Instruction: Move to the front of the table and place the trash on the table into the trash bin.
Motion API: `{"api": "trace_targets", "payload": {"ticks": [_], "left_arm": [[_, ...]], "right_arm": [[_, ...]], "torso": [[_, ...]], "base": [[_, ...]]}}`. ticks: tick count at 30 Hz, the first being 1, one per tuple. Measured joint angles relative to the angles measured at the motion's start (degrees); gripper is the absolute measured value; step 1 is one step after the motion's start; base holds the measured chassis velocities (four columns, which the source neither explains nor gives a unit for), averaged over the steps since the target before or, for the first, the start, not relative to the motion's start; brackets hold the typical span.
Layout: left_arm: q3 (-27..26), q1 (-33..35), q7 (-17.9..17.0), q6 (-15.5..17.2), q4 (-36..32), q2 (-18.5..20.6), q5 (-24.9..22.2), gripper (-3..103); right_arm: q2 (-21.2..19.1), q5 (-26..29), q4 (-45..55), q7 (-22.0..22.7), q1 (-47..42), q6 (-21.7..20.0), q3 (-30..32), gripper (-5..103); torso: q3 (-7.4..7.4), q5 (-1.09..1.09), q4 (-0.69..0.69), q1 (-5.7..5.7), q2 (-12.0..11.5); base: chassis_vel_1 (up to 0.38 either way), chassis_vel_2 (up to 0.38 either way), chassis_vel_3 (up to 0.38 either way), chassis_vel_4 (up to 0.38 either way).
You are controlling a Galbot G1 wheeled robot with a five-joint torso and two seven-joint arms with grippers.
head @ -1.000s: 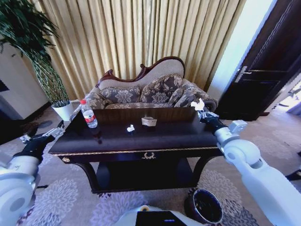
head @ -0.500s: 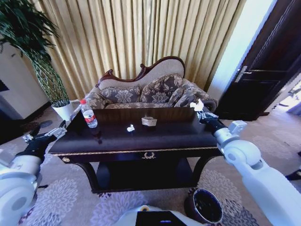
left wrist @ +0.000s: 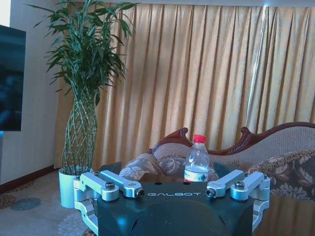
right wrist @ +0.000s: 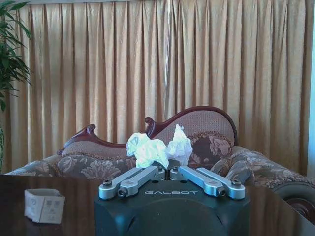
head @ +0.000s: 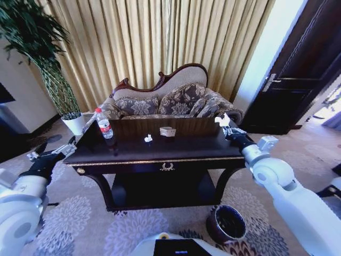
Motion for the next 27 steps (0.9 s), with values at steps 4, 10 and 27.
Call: {"api": "trace_targets", "payload": {"ticks": [4,10,27], "left_arm": [[0.0,0.0,0.0,0.0,0.0,-0.1,0.0,100],[-0.2,0.1,0.0,0.0,0.0,-0.1,0.0,100],[-0.3,0.2,0.0,0.0,0.0,-0.4,0.1,100]], "right_arm": [[-0.2,0.0,0.0,0.0,0.1,0.0,0.0,0],[-0.3,0.1,0.0,0.0,0.2,0.0,0.0,0],[-0.5,0.2,-0.2,-0.1,0.4,0.0,-0.2,0]], "torso": [[0.00,0.00,0.00,0.00,0.0],[0.00,0.00,0.00,0.01,0.0],[0.00,0.00,0.00,0.00,0.0]], "base": [[0.079,-0.126,-0.082,0.130],[0.065,-0.146,-0.065,0.141],[0.082,-0.158,-0.083,0.155]]}}
